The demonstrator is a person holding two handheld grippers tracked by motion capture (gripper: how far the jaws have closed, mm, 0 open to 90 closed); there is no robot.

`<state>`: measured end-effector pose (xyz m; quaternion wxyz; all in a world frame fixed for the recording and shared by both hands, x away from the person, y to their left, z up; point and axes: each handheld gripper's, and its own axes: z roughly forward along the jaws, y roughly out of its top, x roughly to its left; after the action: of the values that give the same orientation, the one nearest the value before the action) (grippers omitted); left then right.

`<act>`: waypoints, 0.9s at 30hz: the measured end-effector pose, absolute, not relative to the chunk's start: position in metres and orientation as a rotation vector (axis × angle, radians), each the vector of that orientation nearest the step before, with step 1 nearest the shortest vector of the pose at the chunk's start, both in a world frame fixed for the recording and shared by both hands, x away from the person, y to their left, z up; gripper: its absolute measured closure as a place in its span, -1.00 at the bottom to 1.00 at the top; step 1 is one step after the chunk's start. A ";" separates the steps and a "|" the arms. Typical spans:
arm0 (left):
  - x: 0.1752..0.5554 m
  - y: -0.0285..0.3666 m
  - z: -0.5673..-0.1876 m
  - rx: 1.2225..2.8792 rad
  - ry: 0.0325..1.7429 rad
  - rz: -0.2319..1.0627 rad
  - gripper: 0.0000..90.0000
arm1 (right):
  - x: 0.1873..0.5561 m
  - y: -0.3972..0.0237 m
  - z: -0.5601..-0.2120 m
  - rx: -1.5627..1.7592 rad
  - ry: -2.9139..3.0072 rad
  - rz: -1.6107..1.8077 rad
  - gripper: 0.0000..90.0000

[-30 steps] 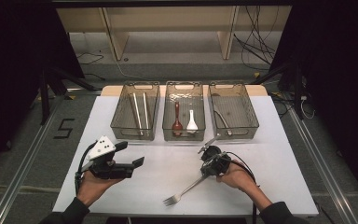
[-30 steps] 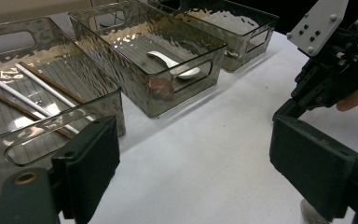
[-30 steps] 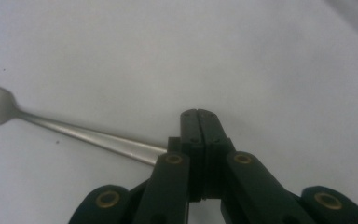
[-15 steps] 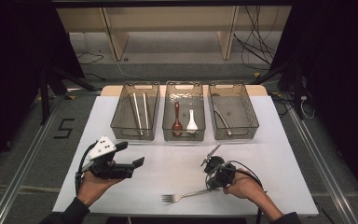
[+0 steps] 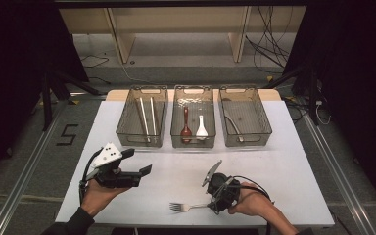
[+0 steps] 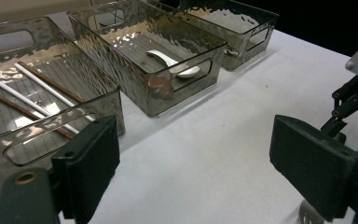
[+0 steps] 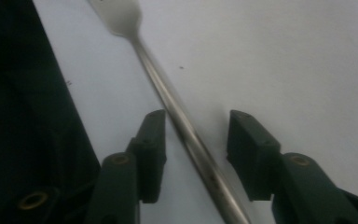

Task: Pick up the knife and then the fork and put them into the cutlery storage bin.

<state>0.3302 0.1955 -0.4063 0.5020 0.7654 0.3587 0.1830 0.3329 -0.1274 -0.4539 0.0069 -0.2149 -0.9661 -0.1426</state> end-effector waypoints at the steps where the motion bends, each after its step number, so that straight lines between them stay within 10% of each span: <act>1: 0.330 0.196 -0.406 1.848 0.867 0.442 -0.66 | 0.332 -0.124 -0.456 -0.641 -3.041 -0.446 0.14; 27: 0.330 0.194 -0.407 1.851 0.865 0.441 -0.66 | 0.322 -0.104 -0.458 -0.451 -3.139 -0.294 0.83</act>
<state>0.3304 0.1941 -0.4066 0.5017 0.7661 0.3578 0.1826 0.3224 -0.1036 -0.4580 -0.0216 -0.1414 -0.9854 -0.0924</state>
